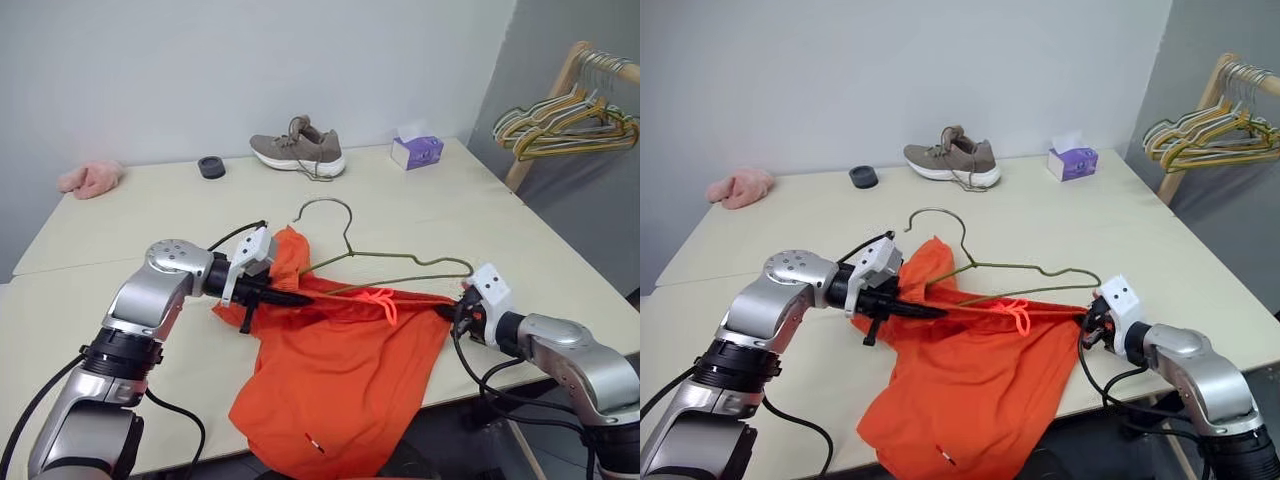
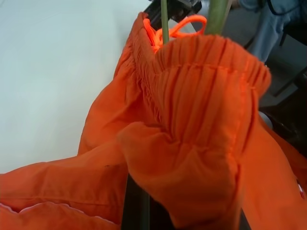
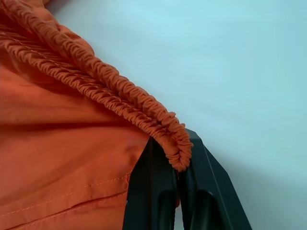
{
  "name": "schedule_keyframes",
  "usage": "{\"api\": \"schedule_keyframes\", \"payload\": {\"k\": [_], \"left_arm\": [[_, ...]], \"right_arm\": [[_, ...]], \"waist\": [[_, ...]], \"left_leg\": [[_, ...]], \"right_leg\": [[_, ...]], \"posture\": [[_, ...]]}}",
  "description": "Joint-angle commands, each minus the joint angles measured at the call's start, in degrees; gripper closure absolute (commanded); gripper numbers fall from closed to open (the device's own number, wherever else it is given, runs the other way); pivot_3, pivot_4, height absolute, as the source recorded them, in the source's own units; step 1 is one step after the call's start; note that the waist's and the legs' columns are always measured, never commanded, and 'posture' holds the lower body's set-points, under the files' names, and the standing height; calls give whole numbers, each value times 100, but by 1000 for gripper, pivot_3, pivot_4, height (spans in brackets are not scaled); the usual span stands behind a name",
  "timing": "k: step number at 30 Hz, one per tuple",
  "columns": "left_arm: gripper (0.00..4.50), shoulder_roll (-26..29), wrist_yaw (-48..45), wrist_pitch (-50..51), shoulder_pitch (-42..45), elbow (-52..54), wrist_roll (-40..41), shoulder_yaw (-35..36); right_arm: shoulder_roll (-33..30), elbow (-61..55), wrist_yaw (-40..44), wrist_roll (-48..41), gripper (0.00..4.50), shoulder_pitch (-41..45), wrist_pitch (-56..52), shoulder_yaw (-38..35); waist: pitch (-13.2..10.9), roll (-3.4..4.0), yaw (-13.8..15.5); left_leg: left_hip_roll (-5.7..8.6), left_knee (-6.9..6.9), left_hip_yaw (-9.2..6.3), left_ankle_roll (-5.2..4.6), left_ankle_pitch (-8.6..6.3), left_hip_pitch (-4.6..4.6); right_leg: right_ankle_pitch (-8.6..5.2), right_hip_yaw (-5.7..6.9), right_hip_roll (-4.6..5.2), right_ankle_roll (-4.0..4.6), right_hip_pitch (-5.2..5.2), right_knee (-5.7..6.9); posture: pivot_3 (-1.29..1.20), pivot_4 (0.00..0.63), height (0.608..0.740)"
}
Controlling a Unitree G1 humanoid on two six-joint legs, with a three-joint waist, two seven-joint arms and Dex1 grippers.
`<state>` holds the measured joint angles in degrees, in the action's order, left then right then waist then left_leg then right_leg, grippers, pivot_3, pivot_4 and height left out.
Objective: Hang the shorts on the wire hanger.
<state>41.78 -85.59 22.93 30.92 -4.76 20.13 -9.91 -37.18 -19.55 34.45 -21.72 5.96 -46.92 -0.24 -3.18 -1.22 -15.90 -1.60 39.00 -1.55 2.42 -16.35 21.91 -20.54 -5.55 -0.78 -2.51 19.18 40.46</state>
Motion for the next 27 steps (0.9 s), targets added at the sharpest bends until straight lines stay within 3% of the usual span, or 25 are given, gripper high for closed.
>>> {"api": "schedule_keyframes", "payload": {"k": [1,27], "left_arm": [[4500,246,-83,-365,18,-79,-197,15],[4500,291,224,-1944,176,-1512,-1070,-328]], "right_arm": [[-268,202,-69,56,4488,46,-72,-498],[-858,-570,248,-105,4488,-247,-19,-416]], "waist": [[0,0,8],[0,0,6]], "left_leg": [[0,0,0,0,0,1],[-2,-2,2,0,0,3]], "right_leg": [[0,0,0,0,0,-2],[0,-2,1,0,2,-5]], "posture": [[-286,0,740],[-299,3,740]]}}
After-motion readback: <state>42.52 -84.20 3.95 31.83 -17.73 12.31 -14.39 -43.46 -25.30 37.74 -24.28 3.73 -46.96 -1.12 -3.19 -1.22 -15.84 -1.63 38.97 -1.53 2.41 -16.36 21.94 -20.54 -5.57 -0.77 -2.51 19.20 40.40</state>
